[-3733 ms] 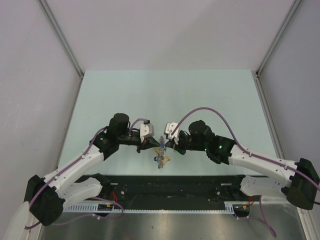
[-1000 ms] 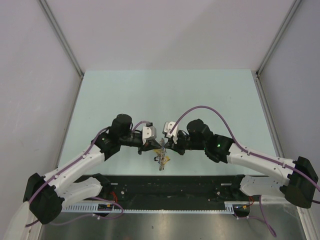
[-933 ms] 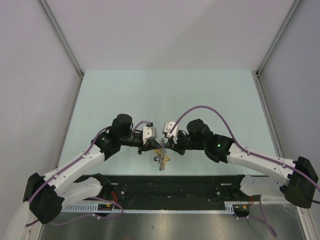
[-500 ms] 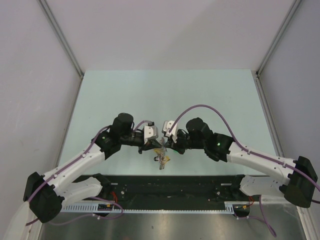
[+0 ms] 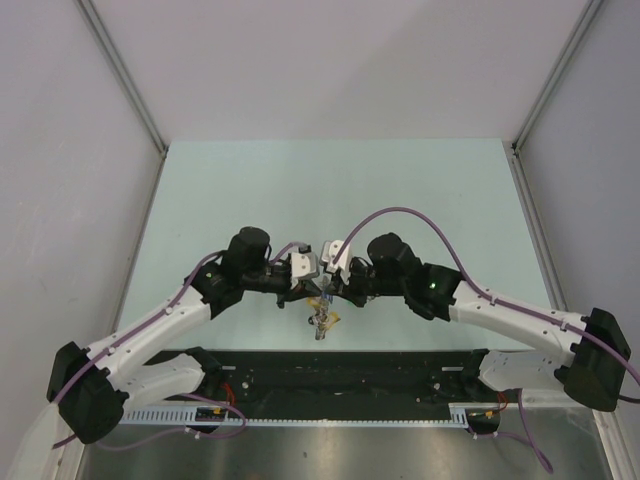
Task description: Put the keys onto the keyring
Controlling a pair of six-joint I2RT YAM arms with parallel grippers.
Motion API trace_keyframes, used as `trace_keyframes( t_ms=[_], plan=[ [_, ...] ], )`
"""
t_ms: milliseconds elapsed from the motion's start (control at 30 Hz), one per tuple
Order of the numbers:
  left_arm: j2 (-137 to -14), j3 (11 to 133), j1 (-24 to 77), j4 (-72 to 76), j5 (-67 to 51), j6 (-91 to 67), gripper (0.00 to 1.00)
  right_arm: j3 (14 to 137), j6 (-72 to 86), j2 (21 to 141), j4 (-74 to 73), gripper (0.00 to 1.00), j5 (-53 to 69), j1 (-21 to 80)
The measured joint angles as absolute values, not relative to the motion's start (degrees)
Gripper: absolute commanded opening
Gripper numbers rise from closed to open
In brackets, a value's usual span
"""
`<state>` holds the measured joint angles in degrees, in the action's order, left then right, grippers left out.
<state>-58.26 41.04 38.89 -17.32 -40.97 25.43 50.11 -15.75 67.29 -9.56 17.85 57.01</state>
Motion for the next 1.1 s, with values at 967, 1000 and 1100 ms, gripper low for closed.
trace_keyframes(
  t_ms=[967, 1000, 1100],
  plan=[
    [-46.6, 28.8, 37.1, 4.2, -35.9, 1.8, 0.00, 49.6, -18.9, 64.4, -7.8, 0.00, 14.9, 57.6],
    [-46.1, 27.6, 37.1, 6.2, -35.4, 0.1, 0.00, 49.3, -18.8, 64.2, -7.4, 0.00, 15.0, 57.6],
    [-44.9, 23.9, 37.1, 12.9, -33.4, -4.7, 0.00, 48.6, -18.6, 64.1, -6.0, 0.00, 15.0, 57.6]
  ],
)
